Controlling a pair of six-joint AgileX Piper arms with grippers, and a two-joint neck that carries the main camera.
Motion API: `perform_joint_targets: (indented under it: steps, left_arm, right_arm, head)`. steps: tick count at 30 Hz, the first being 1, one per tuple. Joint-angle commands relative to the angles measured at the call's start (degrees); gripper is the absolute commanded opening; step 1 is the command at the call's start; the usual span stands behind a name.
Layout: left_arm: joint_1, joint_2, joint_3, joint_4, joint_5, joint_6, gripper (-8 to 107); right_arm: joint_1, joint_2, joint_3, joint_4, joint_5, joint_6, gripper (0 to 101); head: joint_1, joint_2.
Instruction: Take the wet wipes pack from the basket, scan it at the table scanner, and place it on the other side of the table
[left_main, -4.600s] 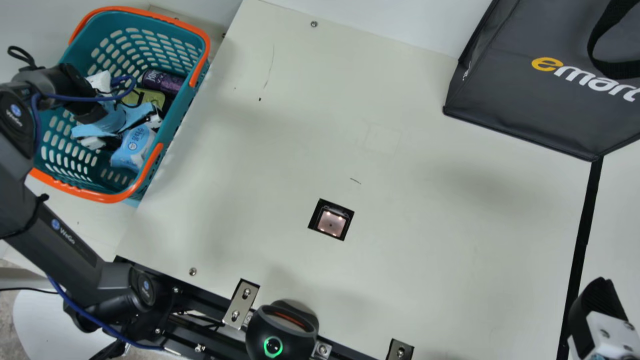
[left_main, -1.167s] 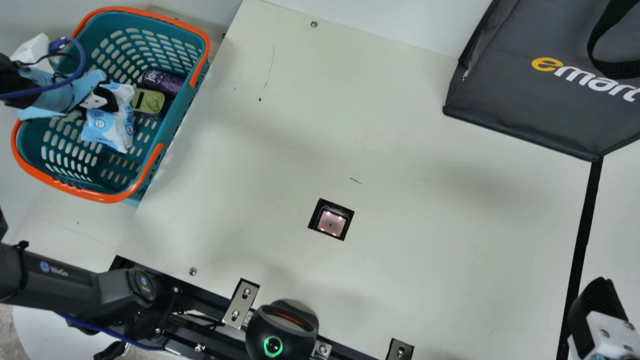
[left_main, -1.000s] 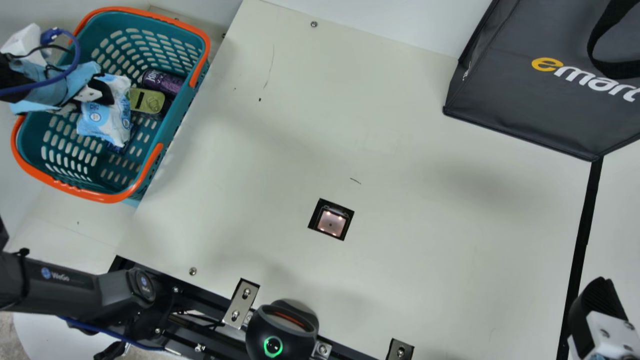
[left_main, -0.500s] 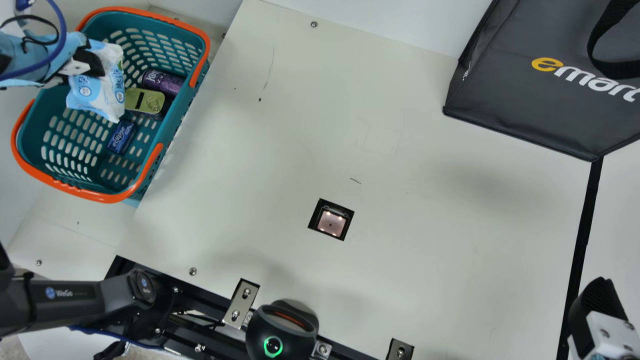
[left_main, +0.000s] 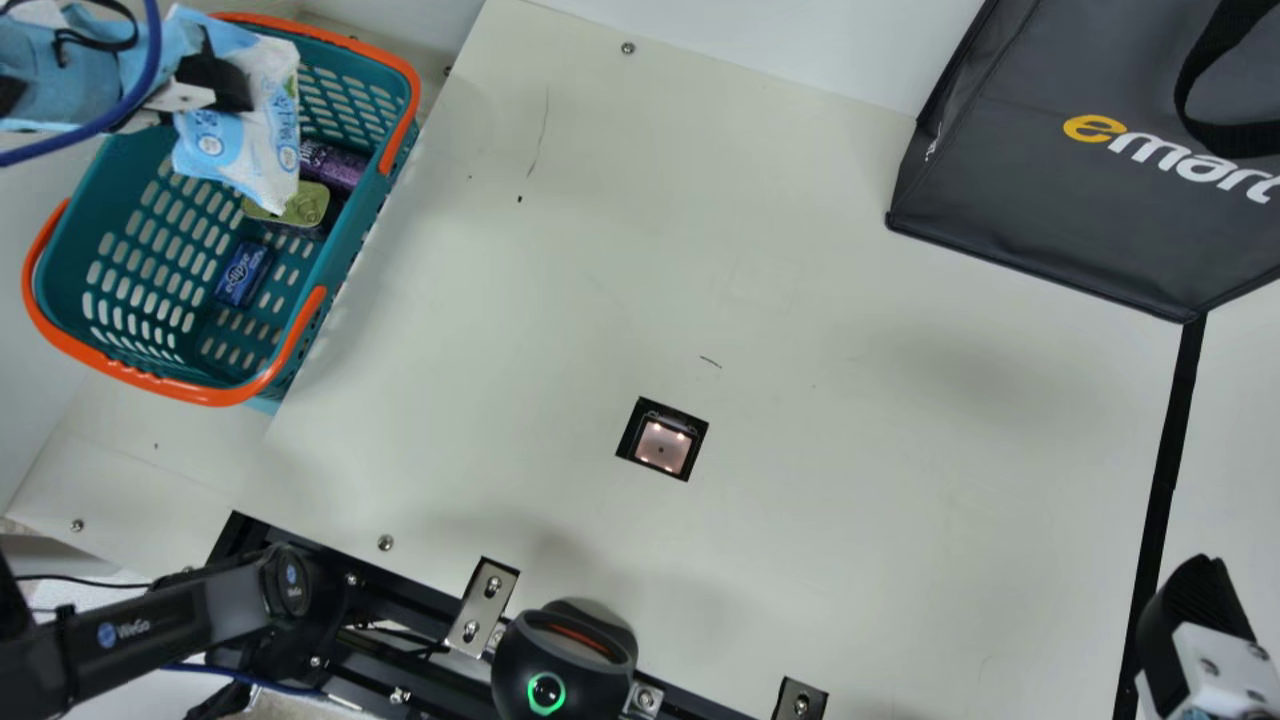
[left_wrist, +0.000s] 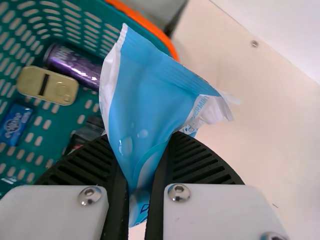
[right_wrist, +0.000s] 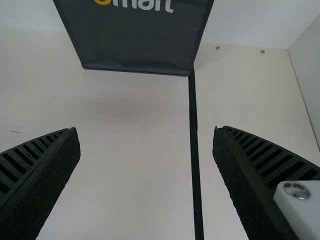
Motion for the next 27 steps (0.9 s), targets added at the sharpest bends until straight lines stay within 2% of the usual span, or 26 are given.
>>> perform_joint_targets:
  steps: [1,13,27]
  left_arm:
    - [-3.0,-0.8,0.1,-0.1,0.2,-0.8,-8]
    - [-19.8,-4.0,2.8,2.0,0.0,-7.1,-8]
    - [-39.9,-3.1,7.5,6.3,-3.0,-17.0,-8]
  right_arm:
    - [0.0,0.0,0.0,0.0,0.0,0.0,95]
    - [0.0,0.0,0.0,0.0,0.0,0.0,95]
    - [0.0,0.0,0.0,0.0,0.0,0.0,95]
  head:
    - [-1.7,0.1]
    - [-1.7,0.1]
    - [-1.7,0.1]
